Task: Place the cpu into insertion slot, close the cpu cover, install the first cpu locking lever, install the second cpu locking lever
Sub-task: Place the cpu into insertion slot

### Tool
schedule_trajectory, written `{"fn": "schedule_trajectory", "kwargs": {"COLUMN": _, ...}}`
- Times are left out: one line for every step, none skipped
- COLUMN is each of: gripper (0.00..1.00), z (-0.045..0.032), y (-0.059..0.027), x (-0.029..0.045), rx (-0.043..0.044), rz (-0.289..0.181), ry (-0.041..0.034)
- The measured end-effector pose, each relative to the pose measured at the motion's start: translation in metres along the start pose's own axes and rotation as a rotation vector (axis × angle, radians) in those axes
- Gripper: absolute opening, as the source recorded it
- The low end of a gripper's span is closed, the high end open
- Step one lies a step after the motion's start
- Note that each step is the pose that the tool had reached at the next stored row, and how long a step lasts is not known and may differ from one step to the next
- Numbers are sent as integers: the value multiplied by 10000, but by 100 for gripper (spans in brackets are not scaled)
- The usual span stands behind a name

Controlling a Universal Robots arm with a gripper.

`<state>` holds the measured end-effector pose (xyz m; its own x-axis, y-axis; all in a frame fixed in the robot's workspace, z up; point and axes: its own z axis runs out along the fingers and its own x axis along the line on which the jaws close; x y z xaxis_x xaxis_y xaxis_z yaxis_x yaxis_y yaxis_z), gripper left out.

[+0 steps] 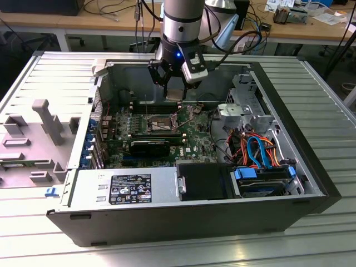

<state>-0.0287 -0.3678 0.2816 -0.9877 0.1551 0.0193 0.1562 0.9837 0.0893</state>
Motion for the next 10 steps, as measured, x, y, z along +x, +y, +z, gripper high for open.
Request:
{"fn": "schedule_trajectory", "kwargs": {"gripper": 55, "z": 0, "y": 0, "x": 0, "rx": 1, "rz": 5, "ry": 0}}
{"fn": "schedule_trajectory", "kwargs": {"gripper": 55, "z": 0, "y": 0, "x": 0, "rx": 0, "rz": 11, "ry": -1}}
{"fn": "schedule_trajectory", "kwargs": {"gripper": 55, "z": 0, "y": 0, "x": 0, "rx": 0, "rz": 15, "ry": -1}}
{"fn": "schedule_trajectory", "kwargs": {"gripper": 55, "z": 0, "y": 0, "x": 0, "rx": 0, "rz": 18, "ry": -1}}
{"fn": "schedule_trajectory", "kwargs": {"gripper": 55, "z": 0, "y": 0, "x": 0, "rx": 0, "rz": 22, "ry": -2}}
{"fn": "schedule_trajectory", "kwargs": {"gripper": 55, "z": 0, "y": 0, "x": 0, "rx": 0, "rz": 25, "ry": -2}}
{"fn": "schedule_trajectory", "kwargs": {"gripper": 55, "z": 0, "y": 0, "x": 0, "rx": 0, "rz": 28, "ry": -3}}
{"fn": "schedule_trajectory", "kwargs": {"gripper": 55, "z": 1, "y": 0, "x": 0, "rx": 0, "rz": 32, "ry": -3}}
{"fn": "schedule_trajectory", "kwargs": {"gripper": 55, "z": 1, "y": 0, "x": 0, "rx": 0, "rz": 37, "ry": -3}}
{"fn": "schedule_trajectory", "kwargs": {"gripper": 55, "z": 1, "y": 0, "x": 0, "rx": -1, "rz": 43, "ry": -4}}
